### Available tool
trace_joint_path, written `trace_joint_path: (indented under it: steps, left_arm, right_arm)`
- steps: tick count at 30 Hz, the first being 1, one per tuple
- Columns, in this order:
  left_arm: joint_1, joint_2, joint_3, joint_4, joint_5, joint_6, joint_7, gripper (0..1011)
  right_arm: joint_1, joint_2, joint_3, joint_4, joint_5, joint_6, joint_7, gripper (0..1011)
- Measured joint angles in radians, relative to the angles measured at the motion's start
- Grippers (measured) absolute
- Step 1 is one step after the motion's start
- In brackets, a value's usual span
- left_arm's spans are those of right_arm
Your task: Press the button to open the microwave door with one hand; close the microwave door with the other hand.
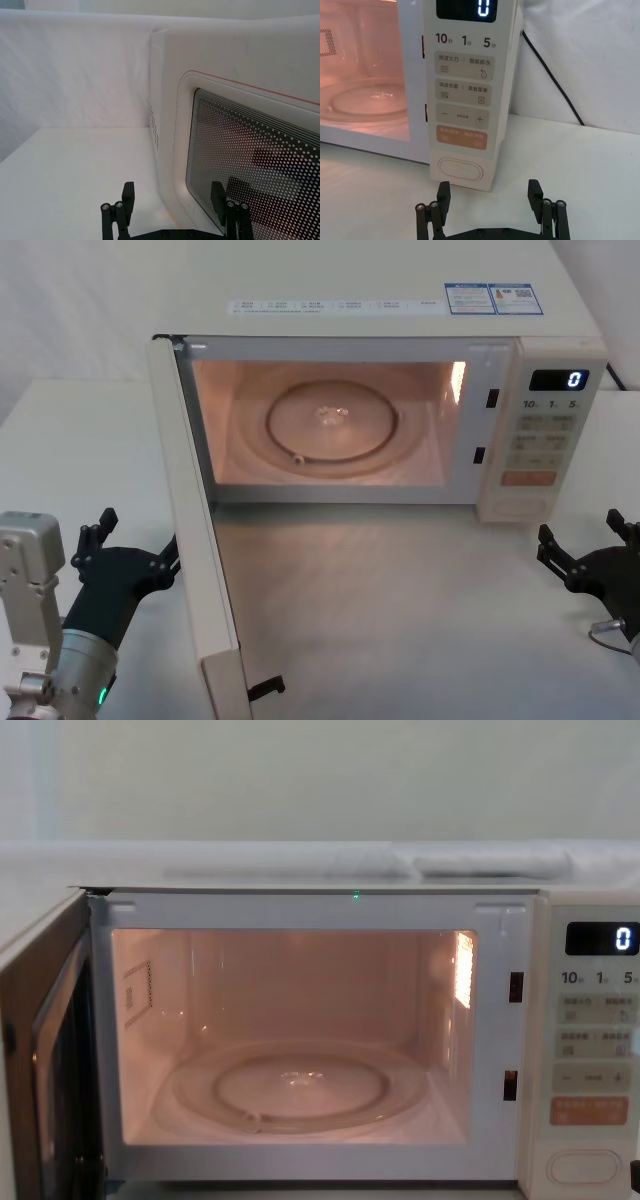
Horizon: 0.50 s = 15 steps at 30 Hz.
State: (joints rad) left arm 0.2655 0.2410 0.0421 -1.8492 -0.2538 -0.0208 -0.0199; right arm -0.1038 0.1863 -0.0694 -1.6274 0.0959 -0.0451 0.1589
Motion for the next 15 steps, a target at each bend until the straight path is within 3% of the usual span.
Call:
trace_joint_path:
  steps: [15]
  left_arm:
    - [0.0, 0.0, 0.0, 0.0, 0.0, 0.0, 0.0, 1001]
  right_arm:
    - [0.0, 0.0, 0.0, 0.0, 0.0, 0.001, 0.0, 1002]
